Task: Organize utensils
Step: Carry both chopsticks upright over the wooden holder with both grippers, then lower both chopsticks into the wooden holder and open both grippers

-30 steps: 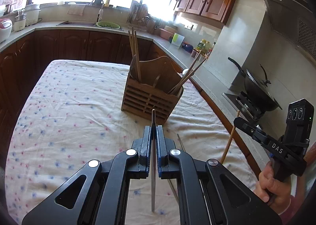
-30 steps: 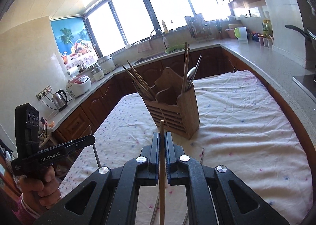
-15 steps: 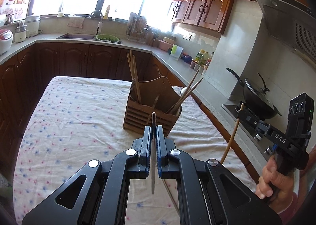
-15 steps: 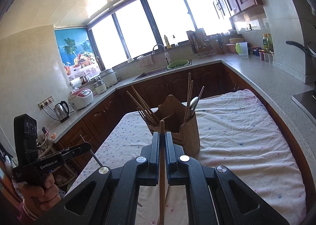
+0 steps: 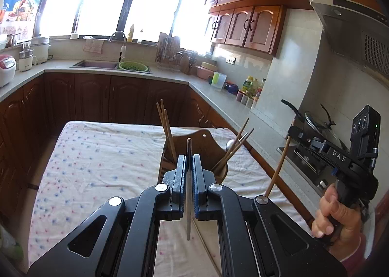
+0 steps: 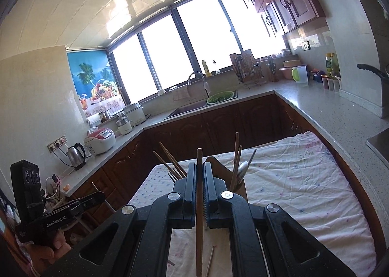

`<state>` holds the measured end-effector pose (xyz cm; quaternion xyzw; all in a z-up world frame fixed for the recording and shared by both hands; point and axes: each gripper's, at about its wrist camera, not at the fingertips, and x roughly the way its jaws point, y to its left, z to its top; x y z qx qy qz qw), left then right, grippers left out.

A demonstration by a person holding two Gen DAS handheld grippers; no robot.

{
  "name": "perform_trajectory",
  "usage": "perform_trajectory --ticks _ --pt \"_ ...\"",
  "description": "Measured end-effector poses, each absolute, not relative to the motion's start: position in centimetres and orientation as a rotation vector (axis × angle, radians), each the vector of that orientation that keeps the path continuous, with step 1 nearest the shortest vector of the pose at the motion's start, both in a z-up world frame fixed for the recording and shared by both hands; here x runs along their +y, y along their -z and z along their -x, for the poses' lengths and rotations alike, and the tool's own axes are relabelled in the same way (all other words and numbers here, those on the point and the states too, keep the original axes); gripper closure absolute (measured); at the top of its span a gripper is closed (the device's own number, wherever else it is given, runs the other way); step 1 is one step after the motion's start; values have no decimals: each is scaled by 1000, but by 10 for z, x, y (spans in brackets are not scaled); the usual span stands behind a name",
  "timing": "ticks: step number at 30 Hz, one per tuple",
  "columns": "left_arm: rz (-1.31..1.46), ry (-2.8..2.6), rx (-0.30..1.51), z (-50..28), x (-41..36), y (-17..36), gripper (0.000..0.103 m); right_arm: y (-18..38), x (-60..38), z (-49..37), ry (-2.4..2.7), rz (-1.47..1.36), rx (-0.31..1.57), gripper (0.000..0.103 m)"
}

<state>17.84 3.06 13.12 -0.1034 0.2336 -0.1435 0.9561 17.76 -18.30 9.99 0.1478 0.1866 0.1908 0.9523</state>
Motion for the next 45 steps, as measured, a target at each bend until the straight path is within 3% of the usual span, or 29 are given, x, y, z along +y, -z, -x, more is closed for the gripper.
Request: perform_trajectory --ticks 17,29,45 --pt "193 229 318 -270 15 -180 99 -147 -176 -251 -249 -315 158 98" --pt "203 183 384 -298 0 -127 99 -100 -155 -259 -207 -239 91 98" --pt "229 171 504 -290 2 -70 99 -54 -161 -250 -209 -224 222 98"
